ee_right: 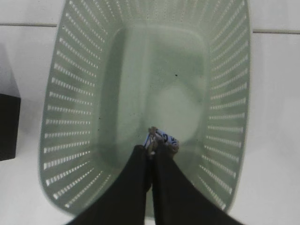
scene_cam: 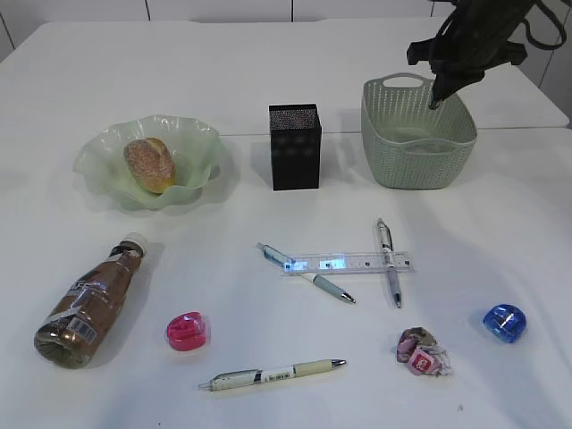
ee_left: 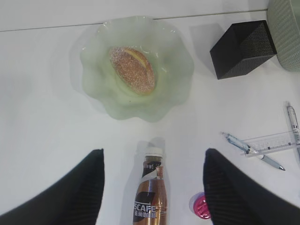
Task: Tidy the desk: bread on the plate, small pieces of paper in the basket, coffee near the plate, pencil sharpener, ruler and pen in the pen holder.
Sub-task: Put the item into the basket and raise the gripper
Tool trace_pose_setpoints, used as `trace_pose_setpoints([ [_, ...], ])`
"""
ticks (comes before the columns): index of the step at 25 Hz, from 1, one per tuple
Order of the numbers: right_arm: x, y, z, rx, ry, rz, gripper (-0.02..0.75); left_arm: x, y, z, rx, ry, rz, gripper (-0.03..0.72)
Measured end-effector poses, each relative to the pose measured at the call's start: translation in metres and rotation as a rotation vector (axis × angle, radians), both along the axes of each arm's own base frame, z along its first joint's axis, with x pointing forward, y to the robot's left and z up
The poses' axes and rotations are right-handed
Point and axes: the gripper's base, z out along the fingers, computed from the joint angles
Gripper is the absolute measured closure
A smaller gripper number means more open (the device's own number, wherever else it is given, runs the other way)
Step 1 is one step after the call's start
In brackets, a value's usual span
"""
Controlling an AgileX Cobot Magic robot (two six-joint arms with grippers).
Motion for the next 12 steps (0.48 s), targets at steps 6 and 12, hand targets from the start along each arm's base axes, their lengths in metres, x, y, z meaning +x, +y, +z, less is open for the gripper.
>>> trace_pose_setpoints([
  [6,0.01,0.0,-0.012,-0.005,-0.032,0.002,0.717,0.0,0.0,0.0,0.0,0.0,0.0,0.237],
  [12,0.018,0.0,-0.031,-0.006,-0.021,0.003,0.703,0.0,-0.001,0.0,-0.007,0.001,-0.003,0.241],
])
